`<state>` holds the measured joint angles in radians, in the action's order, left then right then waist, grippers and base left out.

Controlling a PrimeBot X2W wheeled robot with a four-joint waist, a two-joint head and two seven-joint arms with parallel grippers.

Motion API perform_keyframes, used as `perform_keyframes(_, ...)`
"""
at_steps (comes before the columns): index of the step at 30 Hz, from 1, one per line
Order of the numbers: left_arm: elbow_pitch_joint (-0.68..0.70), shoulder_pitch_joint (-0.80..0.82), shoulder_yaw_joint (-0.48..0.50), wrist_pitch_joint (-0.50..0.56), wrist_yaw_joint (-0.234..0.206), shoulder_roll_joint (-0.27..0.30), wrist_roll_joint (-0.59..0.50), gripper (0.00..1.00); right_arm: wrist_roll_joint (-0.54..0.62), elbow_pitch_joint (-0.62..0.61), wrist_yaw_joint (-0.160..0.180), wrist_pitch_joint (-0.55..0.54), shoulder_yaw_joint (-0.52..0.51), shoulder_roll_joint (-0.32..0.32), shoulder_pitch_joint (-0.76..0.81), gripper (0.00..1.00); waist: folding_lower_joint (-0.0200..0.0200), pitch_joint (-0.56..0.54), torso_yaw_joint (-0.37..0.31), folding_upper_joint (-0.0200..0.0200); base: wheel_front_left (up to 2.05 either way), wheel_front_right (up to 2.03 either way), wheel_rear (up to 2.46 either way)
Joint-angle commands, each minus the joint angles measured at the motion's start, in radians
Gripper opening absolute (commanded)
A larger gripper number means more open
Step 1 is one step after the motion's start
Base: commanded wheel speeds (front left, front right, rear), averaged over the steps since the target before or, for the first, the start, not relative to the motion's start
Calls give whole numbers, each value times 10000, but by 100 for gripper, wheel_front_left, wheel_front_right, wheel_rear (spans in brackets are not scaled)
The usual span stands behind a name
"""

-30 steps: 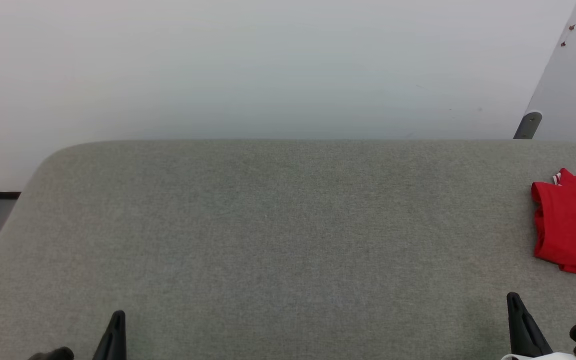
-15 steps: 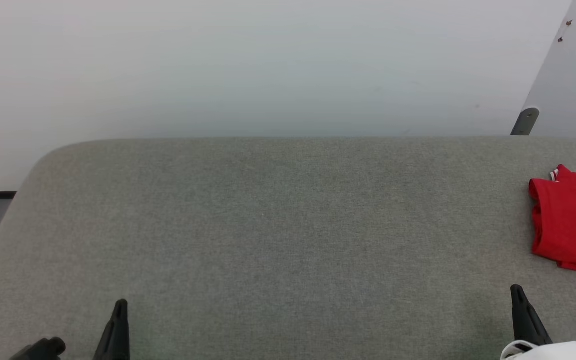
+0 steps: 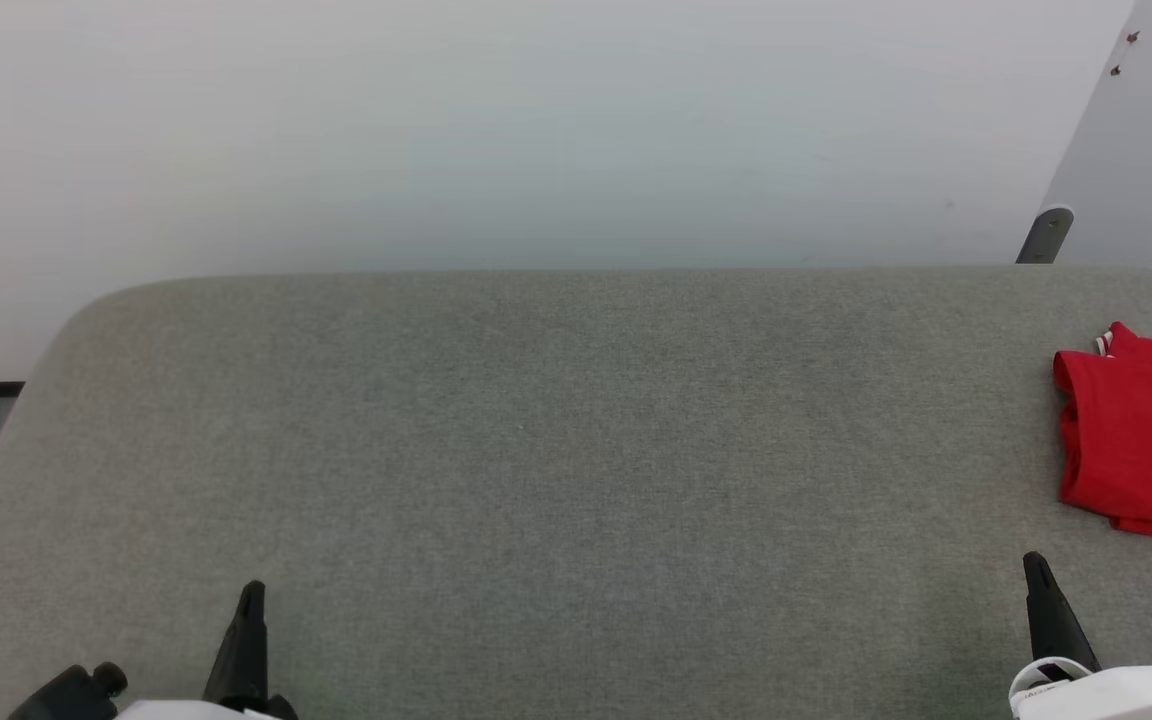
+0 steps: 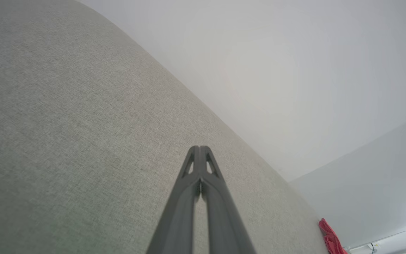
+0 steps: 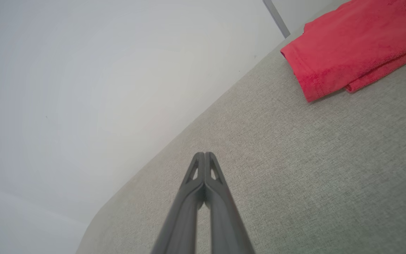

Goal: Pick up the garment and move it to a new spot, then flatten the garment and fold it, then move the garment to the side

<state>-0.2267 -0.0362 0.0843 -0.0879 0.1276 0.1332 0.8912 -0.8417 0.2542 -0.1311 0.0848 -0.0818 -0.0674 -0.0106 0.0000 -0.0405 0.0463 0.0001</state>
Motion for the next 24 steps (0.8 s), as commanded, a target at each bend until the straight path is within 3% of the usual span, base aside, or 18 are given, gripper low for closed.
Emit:
perform_keyframes(1, 90, 262, 65, 72, 19, 35, 322, 0, -331, -133, 1, -79, -40, -7, -235, 0, 0, 8, -8, -1, 0, 0, 0)
perform_keyframes(24, -1, 710, 157, 783, 29, -274, 2777, 0, -2958, -131, 3, -766, -153, 57, -546, 0, 0, 127, -135, -1, 0, 0, 0)
